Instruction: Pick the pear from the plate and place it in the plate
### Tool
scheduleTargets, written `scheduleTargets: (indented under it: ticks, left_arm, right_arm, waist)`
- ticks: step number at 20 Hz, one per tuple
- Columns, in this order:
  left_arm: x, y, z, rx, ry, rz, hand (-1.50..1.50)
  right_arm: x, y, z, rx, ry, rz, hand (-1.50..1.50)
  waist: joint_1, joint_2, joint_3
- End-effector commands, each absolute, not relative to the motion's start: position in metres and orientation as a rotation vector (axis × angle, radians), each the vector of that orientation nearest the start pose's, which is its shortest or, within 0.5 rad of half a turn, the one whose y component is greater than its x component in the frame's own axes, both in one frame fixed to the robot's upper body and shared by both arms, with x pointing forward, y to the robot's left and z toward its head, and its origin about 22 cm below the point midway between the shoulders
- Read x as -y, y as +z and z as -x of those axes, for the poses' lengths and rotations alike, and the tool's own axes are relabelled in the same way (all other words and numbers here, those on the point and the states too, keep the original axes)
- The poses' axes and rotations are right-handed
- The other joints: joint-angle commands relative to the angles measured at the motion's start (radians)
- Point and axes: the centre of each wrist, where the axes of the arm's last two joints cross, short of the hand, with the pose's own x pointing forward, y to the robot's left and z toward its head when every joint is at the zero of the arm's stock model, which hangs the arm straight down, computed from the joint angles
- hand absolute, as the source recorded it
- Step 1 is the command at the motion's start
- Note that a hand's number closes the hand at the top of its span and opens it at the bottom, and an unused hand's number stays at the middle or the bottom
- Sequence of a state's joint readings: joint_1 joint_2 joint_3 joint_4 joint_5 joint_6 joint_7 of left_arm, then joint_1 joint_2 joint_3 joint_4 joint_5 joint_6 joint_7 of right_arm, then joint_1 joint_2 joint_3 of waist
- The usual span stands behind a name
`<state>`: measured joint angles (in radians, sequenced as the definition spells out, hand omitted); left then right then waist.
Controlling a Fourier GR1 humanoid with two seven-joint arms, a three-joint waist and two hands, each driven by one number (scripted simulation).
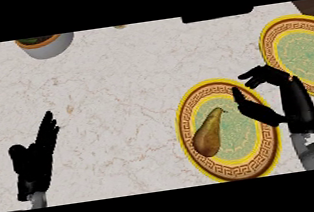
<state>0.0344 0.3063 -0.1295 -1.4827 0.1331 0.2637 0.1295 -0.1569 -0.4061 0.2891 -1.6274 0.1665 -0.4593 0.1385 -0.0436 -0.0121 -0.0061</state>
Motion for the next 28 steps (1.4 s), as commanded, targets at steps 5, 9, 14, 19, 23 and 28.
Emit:
scheduleTargets:
  ticks: [5,9,14,19,23,28]
  left_arm:
    - [-0.252,-0.004,-0.245,1.286,-0.029,-0.243,0.0]
    - [-0.254,-0.014,-0.246,1.27,-0.021,-0.255,0.0]
    - [-0.245,-0.007,-0.255,1.287,-0.047,-0.266,0.0]
    - [-0.254,-0.01,-0.251,1.278,-0.037,-0.247,0.0]
    - [-0.249,0.002,-0.253,1.31,-0.043,-0.244,0.0]
    - [-0.261,-0.017,-0.257,1.292,-0.01,-0.246,0.0]
  right_arm:
    - [0.2,0.01,-0.192,1.746,0.474,0.442,-1.5]
    - [0.213,0.035,-0.197,1.614,0.689,0.651,-1.5]
    - [0.215,0.071,-0.21,1.425,0.88,0.828,-1.5]
    - [0.186,0.099,-0.213,1.216,1.023,0.792,-1.5]
    - [0.174,0.109,-0.228,1.046,1.09,0.702,-1.5]
    - [0.149,0.111,-0.237,0.957,1.126,0.668,-1.5]
  waist:
    - [0.034,0.01,0.006]
    - [0.029,0.008,0.002]
    - [0.036,0.009,0.002]
    - [0.046,0.011,0.003]
    - [0.054,0.013,0.005]
    - [0.045,0.012,0.005]
